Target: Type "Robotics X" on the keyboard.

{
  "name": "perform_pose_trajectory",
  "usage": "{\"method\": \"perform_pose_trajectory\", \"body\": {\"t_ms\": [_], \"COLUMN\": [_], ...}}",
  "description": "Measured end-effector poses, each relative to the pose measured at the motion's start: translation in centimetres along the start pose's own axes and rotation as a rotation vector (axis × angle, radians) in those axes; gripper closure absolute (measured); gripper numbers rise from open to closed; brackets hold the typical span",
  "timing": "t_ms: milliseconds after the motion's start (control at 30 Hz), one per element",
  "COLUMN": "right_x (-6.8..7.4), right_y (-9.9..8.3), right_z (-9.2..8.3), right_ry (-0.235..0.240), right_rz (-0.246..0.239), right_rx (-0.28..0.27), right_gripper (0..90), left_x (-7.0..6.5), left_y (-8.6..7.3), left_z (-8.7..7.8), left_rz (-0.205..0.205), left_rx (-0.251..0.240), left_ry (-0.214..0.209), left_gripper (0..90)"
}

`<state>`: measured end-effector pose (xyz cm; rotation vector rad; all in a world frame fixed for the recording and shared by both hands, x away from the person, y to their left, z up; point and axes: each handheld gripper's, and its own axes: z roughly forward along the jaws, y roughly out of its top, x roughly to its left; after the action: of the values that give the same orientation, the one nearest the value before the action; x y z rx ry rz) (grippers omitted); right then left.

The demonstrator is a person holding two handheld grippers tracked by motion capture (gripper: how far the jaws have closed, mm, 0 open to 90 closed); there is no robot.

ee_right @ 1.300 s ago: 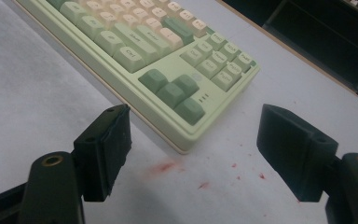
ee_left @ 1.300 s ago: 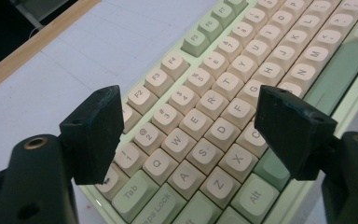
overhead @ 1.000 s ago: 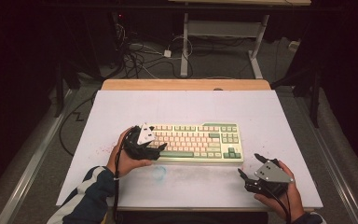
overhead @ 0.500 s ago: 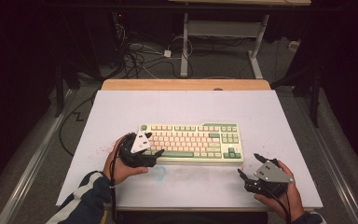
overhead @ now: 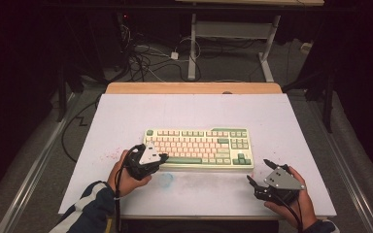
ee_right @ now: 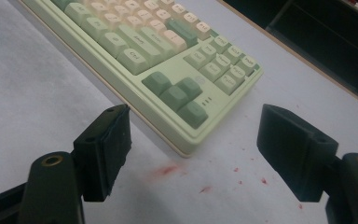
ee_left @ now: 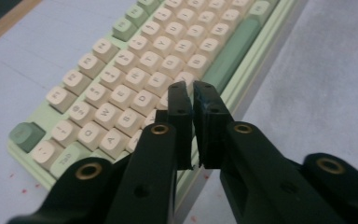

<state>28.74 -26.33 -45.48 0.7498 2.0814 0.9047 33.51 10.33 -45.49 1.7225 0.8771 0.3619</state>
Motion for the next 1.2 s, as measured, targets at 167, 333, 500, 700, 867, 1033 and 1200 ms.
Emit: {"method": "perform_pose_trajectory", "body": {"t_ms": [167,333,500,700,867,1033,1200], "right_x": [0.1,0.1,0.3,0.4,0.5,0.5,0.5], "right_y": [0.0,0.0,0.0,0.0,0.0,0.0,-0.1], "right_z": [0.0,0.1,0.4,0.4,0.4,0.5,0.5], "right_ry": [0.002,0.006,0.011,0.013,0.016,0.019,0.023], "right_rz": [-0.007,-0.01,-0.015,-0.015,-0.02,-0.024,-0.025], "right_rx": [0.0,0.005,0.013,0.013,0.017,0.022,0.024], "right_gripper": [26.5,26.5,26.5,26.5,26.6,26.6,26.6], "left_x": [-0.3,-0.4,-0.4,-0.6,-1.2,-1.5,-1.2], "left_y": [-0.1,0.3,0.6,0.9,0.9,0.6,0.5], "left_z": [0.7,1.6,2.9,3.6,4.4,4.9,4.8], "left_rz": [0.015,0.006,0.015,0.013,0.034,0.054,0.05], "left_rx": [0.033,0.054,0.056,0.071,0.085,0.109,0.111], "left_ry": [-0.021,-0.043,-0.041,-0.058,-0.072,-0.074,-0.066], "left_gripper": [87.2,87.2,87.0,86.9,86.4,86.5,86.0]}}
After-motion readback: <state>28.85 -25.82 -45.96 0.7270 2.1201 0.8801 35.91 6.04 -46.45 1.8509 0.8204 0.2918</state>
